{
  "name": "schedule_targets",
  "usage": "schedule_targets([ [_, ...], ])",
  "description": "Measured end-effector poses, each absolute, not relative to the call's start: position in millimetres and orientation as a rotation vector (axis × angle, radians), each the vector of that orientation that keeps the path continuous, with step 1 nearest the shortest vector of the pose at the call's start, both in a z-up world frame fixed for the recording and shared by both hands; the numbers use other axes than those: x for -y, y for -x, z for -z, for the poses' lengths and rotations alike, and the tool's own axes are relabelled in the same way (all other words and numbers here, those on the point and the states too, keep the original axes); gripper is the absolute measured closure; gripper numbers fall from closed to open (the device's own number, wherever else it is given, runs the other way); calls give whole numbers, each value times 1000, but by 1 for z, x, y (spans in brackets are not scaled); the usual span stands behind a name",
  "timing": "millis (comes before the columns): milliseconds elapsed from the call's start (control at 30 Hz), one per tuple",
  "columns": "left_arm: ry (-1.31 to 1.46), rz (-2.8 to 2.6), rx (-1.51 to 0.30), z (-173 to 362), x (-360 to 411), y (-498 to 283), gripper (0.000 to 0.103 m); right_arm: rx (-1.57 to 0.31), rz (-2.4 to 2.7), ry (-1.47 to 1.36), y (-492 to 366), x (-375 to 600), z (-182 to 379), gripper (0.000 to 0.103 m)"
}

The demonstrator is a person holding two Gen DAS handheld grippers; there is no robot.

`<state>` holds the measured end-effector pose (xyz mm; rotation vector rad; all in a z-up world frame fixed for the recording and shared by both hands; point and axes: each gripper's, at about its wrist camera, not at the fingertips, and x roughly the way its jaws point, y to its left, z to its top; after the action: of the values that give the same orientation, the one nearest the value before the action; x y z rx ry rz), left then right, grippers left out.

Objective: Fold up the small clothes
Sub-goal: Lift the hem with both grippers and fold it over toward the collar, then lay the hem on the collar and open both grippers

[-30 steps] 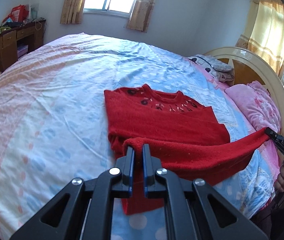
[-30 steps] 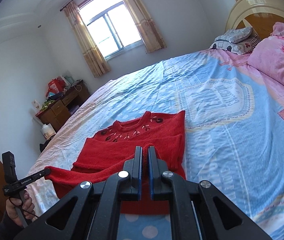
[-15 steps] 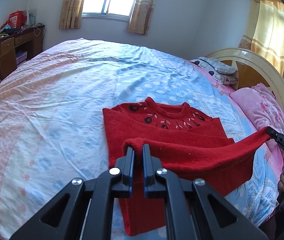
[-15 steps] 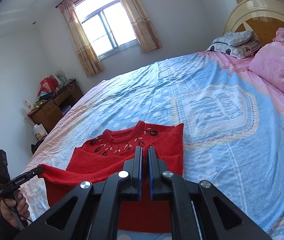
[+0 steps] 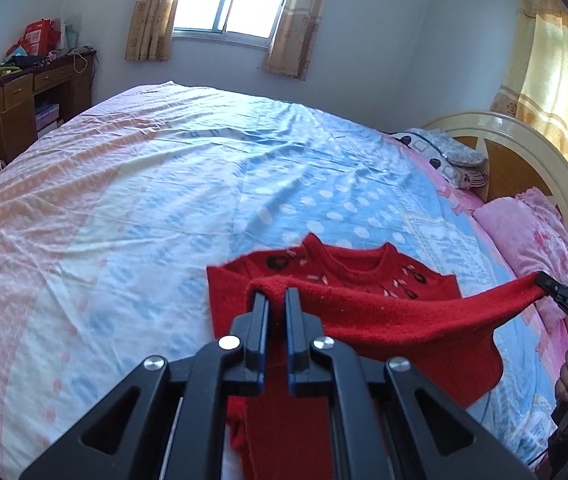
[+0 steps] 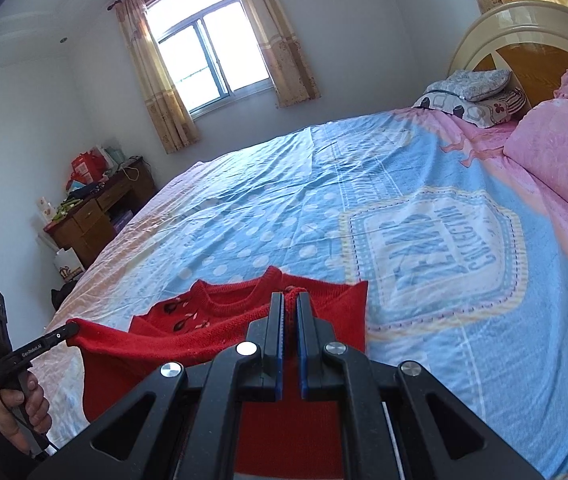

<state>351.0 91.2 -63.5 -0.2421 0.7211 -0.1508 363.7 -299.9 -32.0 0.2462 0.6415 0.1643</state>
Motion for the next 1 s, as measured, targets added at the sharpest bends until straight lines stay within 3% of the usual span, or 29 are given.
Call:
schedule_targets([
  [833, 201, 88, -878, 135, -94, -450, 95, -854, -66, -162, -505, 288, 113, 99],
  [1000, 235, 59, -907, 148, -100, -455, 86, -927, -72, -163, -529, 290, 135, 97],
])
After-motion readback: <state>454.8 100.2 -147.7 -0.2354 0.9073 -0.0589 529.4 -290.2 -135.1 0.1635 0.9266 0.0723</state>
